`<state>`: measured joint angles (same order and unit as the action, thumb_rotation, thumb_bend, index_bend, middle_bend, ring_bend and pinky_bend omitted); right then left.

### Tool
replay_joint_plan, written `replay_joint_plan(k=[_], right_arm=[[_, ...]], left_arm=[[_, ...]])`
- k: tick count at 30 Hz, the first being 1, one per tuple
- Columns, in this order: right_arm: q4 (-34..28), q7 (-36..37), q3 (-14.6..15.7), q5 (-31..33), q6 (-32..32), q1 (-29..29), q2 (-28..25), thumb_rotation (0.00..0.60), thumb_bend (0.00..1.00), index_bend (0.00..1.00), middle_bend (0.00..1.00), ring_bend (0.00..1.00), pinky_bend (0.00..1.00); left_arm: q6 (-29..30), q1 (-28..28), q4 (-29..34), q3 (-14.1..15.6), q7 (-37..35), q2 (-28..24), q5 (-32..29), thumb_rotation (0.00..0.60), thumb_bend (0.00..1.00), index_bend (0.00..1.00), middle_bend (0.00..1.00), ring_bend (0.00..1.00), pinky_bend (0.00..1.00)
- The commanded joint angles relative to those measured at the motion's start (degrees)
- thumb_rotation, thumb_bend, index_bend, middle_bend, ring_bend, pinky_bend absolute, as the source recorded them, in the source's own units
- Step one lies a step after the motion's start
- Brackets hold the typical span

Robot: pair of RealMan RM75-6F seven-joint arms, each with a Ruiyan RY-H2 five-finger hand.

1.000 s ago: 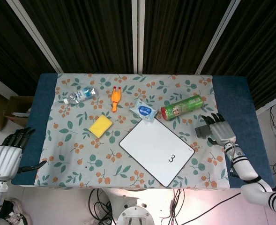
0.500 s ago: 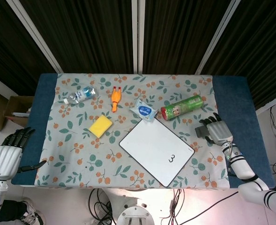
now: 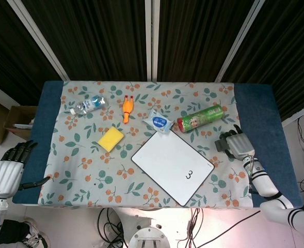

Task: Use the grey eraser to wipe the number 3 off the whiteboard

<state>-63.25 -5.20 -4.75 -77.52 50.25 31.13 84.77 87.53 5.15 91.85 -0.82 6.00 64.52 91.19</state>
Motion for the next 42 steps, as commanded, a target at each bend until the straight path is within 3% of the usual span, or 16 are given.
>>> replay_joint_plan(k=[1,12,17,21,24,31,42], right_arm=[[0.0,-0.3,0.0,0.3,0.1,0.0,0.2,0.600,0.33,0.35,0.33,0.24,0.08],[1.1,0.6,0.1,-0.5,2.8,-0.5,1.1,0.600,0.44,0.58,0.49,0.44,0.16],[0.0,1.6,0.3,-2.2,5.4,-0.9,0.1,0.600,0.46,0.60,0.50,0.45,0.14],[-5.5,1.1,0.4,-4.8,8.6,-0.9,-2.9,0.600,0.47,0.61,0.51,0.46,0.13],[-13.0,0.6,0.6,-7.6,10.7,-0.6,-5.9,0.600,0.47,0.63,0.52,0.47,0.13],[-27.3,-5.1,4.3,-13.4,10.9,-0.2,-9.3,0.600,0.45,0.65,0.54,0.49,0.12],[-32.3,-11.2,10.4,-17.0,8.6,-1.6,-8.8,0.600,0.46,0.69,0.57,0.51,0.12]], left_arm=[[0.0,0.0,-0.1,0.0,-0.1,0.0,0.0,0.286,0.03,0.13,0.10,0.12,0.23],[0.2,-0.2,-0.5,0.0,-0.5,0.0,-0.1,0.285,0.03,0.13,0.10,0.12,0.23],[0.3,-0.3,-0.7,0.1,-0.9,0.0,-0.2,0.288,0.03,0.13,0.10,0.12,0.23],[0.9,-0.4,-0.7,-0.1,-1.5,-0.1,-0.1,0.288,0.03,0.13,0.10,0.12,0.23],[1.2,-0.6,-0.9,-0.1,-1.9,-0.2,0.0,0.287,0.03,0.13,0.10,0.12,0.23],[1.5,-0.8,-1.2,0.1,-2.5,-0.5,0.2,0.286,0.03,0.13,0.10,0.12,0.23],[1.5,-1.1,-1.4,0.2,-2.7,-0.4,0.0,0.285,0.03,0.13,0.10,0.12,0.23]])
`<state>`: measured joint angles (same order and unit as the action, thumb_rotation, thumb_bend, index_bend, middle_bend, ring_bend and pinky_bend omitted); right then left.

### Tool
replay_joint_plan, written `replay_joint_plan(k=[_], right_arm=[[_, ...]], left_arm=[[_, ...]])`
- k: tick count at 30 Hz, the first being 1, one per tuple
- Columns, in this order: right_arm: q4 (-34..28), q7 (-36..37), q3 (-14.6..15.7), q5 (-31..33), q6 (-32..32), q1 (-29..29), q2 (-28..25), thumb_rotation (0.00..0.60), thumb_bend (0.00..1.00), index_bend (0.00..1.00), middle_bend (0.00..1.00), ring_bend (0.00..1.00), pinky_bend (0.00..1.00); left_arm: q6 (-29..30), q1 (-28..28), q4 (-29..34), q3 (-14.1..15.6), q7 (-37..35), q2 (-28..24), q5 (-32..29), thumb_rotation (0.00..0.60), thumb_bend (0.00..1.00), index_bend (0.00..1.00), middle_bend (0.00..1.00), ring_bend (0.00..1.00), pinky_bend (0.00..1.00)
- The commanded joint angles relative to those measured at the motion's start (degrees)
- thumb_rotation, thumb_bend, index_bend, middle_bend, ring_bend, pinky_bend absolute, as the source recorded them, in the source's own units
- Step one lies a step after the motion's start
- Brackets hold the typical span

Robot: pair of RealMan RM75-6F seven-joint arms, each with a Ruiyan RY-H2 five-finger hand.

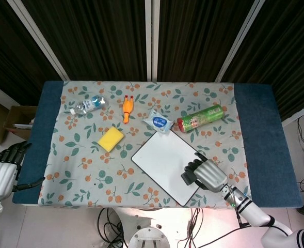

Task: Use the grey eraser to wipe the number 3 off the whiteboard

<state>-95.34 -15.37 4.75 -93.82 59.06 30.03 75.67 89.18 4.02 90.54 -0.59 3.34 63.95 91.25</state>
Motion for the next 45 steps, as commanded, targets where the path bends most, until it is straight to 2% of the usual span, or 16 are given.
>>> replay_joint_plan(k=[1,9,26,39,45], right_arm=[[0.0,-1.4,1.2,-1.0,0.0,-0.8,0.6,0.600,0.46,0.69,0.57,0.51,0.12],[2.5,-2.3,2.1,-1.7,0.4,-1.8,2.8,0.600,0.46,0.69,0.57,0.51,0.12],[6.4,-5.5,0.0,2.6,-1.9,-1.7,7.8,0.600,0.46,0.71,0.57,0.51,0.13],[11.5,-6.7,-5.3,5.6,-4.1,1.9,14.8,0.600,0.47,0.71,0.57,0.51,0.14],[11.7,-6.8,-6.2,6.1,-4.2,3.0,16.0,0.600,0.47,0.72,0.58,0.51,0.14]], left_arm=[[-0.2,0.1,-0.2,0.0,0.0,0.3,0.0,0.286,0.03,0.13,0.10,0.12,0.23],[-1.0,0.5,-0.5,0.2,0.2,0.9,0.3,0.284,0.03,0.13,0.10,0.12,0.23],[-0.8,0.6,-0.9,0.3,-0.7,1.2,0.6,0.288,0.03,0.13,0.10,0.12,0.23],[-0.4,0.2,-1.2,0.3,-0.9,1.0,0.4,0.287,0.03,0.13,0.10,0.12,0.23],[-0.4,0.1,-1.4,0.3,-1.1,0.9,0.1,0.287,0.03,0.13,0.10,0.12,0.23]])
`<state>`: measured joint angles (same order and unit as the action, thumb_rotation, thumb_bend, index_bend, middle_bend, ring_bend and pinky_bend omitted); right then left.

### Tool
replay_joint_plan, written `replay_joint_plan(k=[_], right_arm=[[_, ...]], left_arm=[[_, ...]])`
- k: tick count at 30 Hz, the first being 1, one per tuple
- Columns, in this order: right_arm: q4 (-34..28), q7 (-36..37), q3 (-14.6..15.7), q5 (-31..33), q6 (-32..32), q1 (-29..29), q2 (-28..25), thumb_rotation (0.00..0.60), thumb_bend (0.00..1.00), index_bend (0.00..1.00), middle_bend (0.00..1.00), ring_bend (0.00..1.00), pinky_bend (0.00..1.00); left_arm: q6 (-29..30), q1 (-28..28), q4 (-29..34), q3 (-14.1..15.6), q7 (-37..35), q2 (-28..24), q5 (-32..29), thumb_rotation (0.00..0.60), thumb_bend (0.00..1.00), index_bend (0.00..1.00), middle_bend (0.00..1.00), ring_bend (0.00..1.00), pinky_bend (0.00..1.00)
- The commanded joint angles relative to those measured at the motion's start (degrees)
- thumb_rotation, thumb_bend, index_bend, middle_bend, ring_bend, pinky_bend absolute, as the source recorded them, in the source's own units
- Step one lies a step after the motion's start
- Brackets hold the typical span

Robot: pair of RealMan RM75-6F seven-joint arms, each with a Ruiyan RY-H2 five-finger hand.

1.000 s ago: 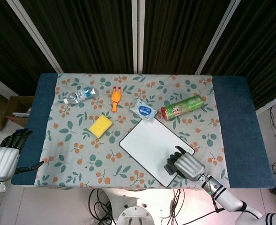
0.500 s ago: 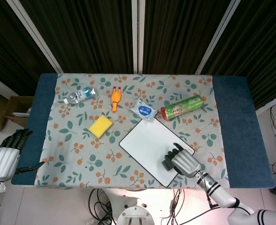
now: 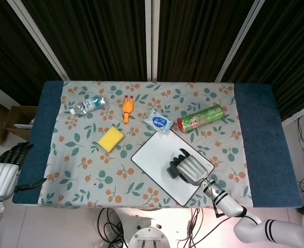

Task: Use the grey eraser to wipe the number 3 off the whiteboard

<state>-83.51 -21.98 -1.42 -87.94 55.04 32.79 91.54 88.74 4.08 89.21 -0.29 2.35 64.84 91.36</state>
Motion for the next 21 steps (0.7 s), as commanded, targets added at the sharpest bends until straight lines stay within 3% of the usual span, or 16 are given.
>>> replay_joint_plan(k=[1,15,21], right_arm=[[-0.3,-0.4,0.1,0.3,-0.4,0.3,0.1,0.600,0.47,0.72,0.58,0.51,0.14],[-6.7,2.5,7.4,-0.6,2.6,-4.5,-8.3,0.600,0.47,0.73,0.59,0.53,0.14],[-7.0,3.0,8.3,-1.4,3.3,-5.4,-9.2,0.600,0.47,0.74,0.59,0.53,0.14]], left_arm=[[0.1,0.0,-0.1,0.0,-0.2,0.0,0.0,0.288,0.03,0.13,0.10,0.12,0.23],[-0.2,0.2,-0.2,0.0,-0.4,0.1,0.3,0.288,0.03,0.13,0.10,0.12,0.23],[-0.1,0.4,0.1,-0.2,-0.3,0.0,0.4,0.288,0.03,0.13,0.10,0.12,0.23]])
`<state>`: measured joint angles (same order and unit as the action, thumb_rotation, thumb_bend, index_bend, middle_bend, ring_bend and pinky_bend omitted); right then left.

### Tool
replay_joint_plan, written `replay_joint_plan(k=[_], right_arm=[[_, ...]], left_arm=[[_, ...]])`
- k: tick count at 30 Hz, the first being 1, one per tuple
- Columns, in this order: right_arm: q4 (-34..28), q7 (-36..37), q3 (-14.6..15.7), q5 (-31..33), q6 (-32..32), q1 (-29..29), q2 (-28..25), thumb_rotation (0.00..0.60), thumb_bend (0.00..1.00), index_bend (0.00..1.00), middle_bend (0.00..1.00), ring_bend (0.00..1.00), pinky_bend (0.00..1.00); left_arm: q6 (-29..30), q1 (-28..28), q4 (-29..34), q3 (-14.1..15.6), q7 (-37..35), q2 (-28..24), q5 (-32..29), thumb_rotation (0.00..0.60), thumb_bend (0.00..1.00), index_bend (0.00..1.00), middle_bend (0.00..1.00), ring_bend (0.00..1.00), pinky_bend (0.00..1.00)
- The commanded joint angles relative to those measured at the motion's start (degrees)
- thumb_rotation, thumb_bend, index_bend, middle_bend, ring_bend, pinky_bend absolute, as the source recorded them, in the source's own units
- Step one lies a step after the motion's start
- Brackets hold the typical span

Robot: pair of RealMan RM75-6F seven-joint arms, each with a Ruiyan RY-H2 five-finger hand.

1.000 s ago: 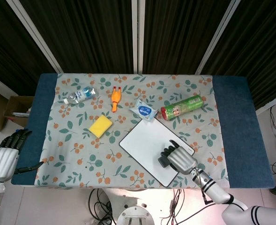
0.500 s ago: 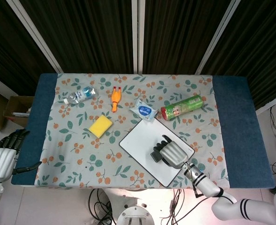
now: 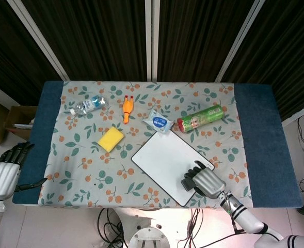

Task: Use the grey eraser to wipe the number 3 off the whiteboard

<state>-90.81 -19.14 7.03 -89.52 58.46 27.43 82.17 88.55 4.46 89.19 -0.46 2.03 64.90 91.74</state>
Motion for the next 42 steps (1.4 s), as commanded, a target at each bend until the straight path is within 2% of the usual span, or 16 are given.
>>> replay_joint_plan(k=[1,12,17,22,34,39,42], right_arm=[[0.7,0.4,-0.4,0.4,-0.4,0.1,0.6,0.600,0.47,0.74,0.59,0.53,0.14],[7.5,1.1,-6.8,2.7,-1.3,3.2,6.5,0.600,0.48,0.74,0.59,0.53,0.14],[10.1,1.9,-8.0,3.0,-0.9,3.9,8.7,0.600,0.48,0.74,0.59,0.53,0.14],[10.8,2.4,-7.1,2.3,-0.1,3.6,9.0,0.600,0.48,0.74,0.59,0.53,0.14],[5.0,3.8,-0.4,-2.8,2.6,0.5,4.0,0.600,0.48,0.74,0.59,0.53,0.14],[3.3,4.9,-1.2,-3.8,6.5,-0.6,1.3,0.600,0.48,0.74,0.59,0.53,0.14],[3.0,6.3,-3.6,-2.8,9.5,-1.3,-1.0,0.600,0.48,0.74,0.59,0.53,0.15]], left_arm=[[0.1,0.0,0.2,0.0,0.1,-0.2,0.1,0.288,0.03,0.13,0.10,0.12,0.23],[0.3,-0.3,0.4,0.0,0.3,-0.6,-0.2,0.284,0.04,0.13,0.10,0.12,0.23],[0.1,-0.2,0.3,-0.1,0.3,-0.6,-0.4,0.285,0.03,0.13,0.10,0.12,0.23],[0.0,-0.2,0.3,0.0,0.4,-0.5,-0.4,0.288,0.03,0.13,0.10,0.12,0.23],[0.1,-0.3,0.4,0.3,0.6,-0.4,0.0,0.288,0.03,0.13,0.10,0.12,0.23],[0.4,-0.5,0.6,0.3,0.7,-0.6,0.0,0.286,0.03,0.13,0.10,0.12,0.23],[0.4,-0.5,0.7,0.3,0.8,-0.7,0.0,0.289,0.03,0.13,0.10,0.12,0.23]])
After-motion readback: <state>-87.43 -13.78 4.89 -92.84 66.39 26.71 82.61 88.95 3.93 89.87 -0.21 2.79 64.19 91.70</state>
